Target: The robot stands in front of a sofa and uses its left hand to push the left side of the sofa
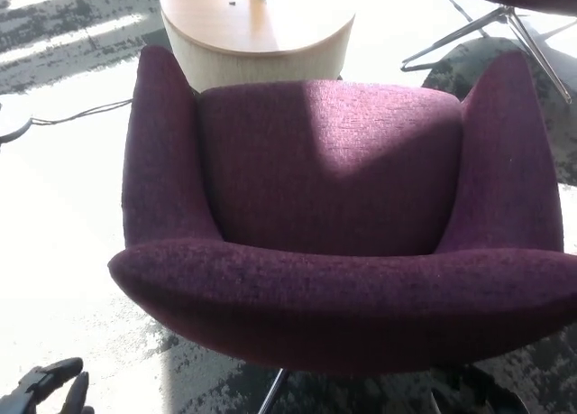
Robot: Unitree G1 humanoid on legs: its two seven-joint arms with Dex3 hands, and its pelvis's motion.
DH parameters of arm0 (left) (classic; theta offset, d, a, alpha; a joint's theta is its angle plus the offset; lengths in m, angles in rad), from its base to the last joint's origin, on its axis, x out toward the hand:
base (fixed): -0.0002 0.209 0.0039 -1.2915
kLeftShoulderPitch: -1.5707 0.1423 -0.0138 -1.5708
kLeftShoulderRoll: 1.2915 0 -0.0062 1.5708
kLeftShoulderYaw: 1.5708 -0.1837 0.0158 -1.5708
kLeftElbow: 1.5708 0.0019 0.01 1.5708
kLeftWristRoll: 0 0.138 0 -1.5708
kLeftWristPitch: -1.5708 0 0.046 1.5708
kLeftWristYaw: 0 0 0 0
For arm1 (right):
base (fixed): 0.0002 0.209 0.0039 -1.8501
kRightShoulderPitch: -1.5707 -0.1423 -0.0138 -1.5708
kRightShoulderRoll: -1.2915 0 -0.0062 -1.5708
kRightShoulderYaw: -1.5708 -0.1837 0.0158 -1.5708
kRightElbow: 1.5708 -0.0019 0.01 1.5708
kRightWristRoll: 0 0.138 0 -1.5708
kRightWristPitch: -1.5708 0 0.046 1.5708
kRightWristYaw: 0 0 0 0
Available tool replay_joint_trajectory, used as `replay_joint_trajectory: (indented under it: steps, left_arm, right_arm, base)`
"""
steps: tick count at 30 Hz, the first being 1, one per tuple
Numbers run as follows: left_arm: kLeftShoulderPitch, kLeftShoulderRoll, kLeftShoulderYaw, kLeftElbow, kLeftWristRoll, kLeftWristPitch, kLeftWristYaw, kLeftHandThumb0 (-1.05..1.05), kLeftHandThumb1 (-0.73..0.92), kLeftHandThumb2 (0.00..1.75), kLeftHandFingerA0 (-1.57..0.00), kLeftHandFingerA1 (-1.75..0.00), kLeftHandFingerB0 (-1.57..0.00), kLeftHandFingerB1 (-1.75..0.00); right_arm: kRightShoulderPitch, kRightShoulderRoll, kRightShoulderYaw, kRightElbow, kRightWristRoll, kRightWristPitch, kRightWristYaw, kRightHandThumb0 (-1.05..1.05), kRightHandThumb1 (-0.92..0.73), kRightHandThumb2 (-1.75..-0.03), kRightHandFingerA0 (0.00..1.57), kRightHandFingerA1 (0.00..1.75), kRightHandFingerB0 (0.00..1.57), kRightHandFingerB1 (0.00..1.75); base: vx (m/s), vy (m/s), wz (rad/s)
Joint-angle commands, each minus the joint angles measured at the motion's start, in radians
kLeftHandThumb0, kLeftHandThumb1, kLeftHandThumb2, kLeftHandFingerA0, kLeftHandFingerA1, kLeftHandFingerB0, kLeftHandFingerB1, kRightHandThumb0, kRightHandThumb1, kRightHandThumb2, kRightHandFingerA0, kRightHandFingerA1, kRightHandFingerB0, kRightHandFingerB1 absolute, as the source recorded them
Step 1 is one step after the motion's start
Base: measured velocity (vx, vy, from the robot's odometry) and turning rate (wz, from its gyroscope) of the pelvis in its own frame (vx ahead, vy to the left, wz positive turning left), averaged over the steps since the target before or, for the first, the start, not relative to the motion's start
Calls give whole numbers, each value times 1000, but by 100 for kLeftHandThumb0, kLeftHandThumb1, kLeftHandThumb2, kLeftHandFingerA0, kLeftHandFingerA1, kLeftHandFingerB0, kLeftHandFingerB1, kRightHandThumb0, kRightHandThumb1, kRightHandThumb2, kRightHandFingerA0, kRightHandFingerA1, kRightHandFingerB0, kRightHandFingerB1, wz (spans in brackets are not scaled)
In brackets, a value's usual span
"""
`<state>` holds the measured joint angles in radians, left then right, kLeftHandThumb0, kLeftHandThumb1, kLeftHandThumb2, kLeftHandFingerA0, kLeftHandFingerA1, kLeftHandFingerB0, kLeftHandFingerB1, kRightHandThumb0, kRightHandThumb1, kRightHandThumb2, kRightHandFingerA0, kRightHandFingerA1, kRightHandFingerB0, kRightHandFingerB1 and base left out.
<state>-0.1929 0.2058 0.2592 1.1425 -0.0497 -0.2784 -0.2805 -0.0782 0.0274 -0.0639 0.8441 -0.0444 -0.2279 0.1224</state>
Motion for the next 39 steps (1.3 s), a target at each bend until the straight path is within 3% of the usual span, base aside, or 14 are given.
replay_joint_trajectory:
  steps: [1, 6, 8, 9, 10, 11, 13, 14, 16, 17, 19, 20, 33, 39]
  left_arm:
    - [-9, 27, 25, 42, -40, -95, -60, -98, 82, 63, -23, -81, -10, -60]
    - [-22, 27, 36, 56, -48, -102, -55, -100, 61, 109, -21, -71, -4, -52]
    - [-19, 24, 43, 53, -52, -114, -55, -98, 83, 67, -16, -78, -3, -53]
    - [-29, 25, 56, 51, -67, -106, -68, -42, 33, 105, -8, -59, -3, -56]
    - [-33, 31, 55, 44, -65, -110, -68, -41, 34, 106, -8, -59, -3, -56]
    - [-42, 37, 59, 38, -70, -109, -75, -101, 91, 69, -7, -80, -1, -56]
    - [-55, 42, 66, 37, -78, -99, -78, -101, 91, 68, -4, -76, -2, -53]
    - [-75, 47, 71, 34, -83, -93, -76, -40, 36, 106, -2, -56, 0, -53]
    - [-97, 53, 75, 30, -85, -99, -74, -40, 36, 105, -2, -55, 0, -52]
    - [-121, 60, 77, 28, -81, -106, -58, -103, 92, 72, -8, -75, -5, -55]
    - [-168, 84, 67, 13, -70, -105, -75, -105, 92, 73, -1, -77, 0, -52]
    - [-188, 96, 60, 9, -67, -88, -94, -105, 72, 125, 0, -61, -12, -30]
    - [-340, 85, -21, 36, -29, -34, -100, -101, 66, 118, -2, -33, -7, -22]
    - [-356, 63, -89, 52, -3, 0, -98, -104, 68, 120, -2, -38, -2, -17]
  right_arm:
    - [-46, 2, -31, 1, 56, -133, 18, -70, -70, -68, 40, 36, 30, 33]
    - [-49, 0, -36, 12, 56, -146, 25, -64, -60, -99, 37, 53, 20, 44]
    - [-40, 2, -41, 10, 63, -147, 36, -62, -59, -98, 36, 53, 19, 44]
    - [-35, -2, -33, 6, 46, -146, 25, -72, -71, -69, 37, 35, 28, 32]
    - [-27, 1, -35, -1, 51, -130, 29, -72, -70, -67, 38, 35, 29, 32]
    - [-21, 0, -31, 0, 44, -130, 24, -75, -69, -69, 38, 36, 28, 33]
    - [-12, -4, -25, 0, 32, -136, 18, -74, -69, -68, 40, 36, 29, 33]
    - [-4, -6, -20, -1, 27, -142, 19, -74, -70, -69, 41, 37, 31, 33]
    - [2, -3, -22, 1, 33, -147, 23, -65, -60, -99, 39, 53, 19, 44]
    - [4, -4, -20, 13, 38, -152, 39, -66, -61, -100, 37, 53, 17, 43]
    - [13, -3, -8, 10, 24, -149, 34, -62, -59, -100, 36, 53, 16, 43]
    - [18, -4, -1, 8, 18, -149, 29, -71, -73, -68, 39, 35, 29, 32]
    - [31, -6, 17, 45, 25, -189, 43, -63, -60, -101, 36, 53, 16, 43]
    - [24, -7, 22, 67, 17, -200, 34, -69, -79, -62, 41, 32, 30, 29]
  base:
    - [0, 0, 0]
    - [0, 0, 0]
    - [0, 0, 0]
    - [0, 0, 0]
    - [0, 0, 0]
    - [0, 0, 0]
    - [0, 0, 0]
    - [0, 0, 0]
    - [0, 0, 0]
    - [0, 0, 0]
    - [0, 0, 0]
    - [0, 0, 0]
    - [0, 0, 0]
    - [0, 0, 0]
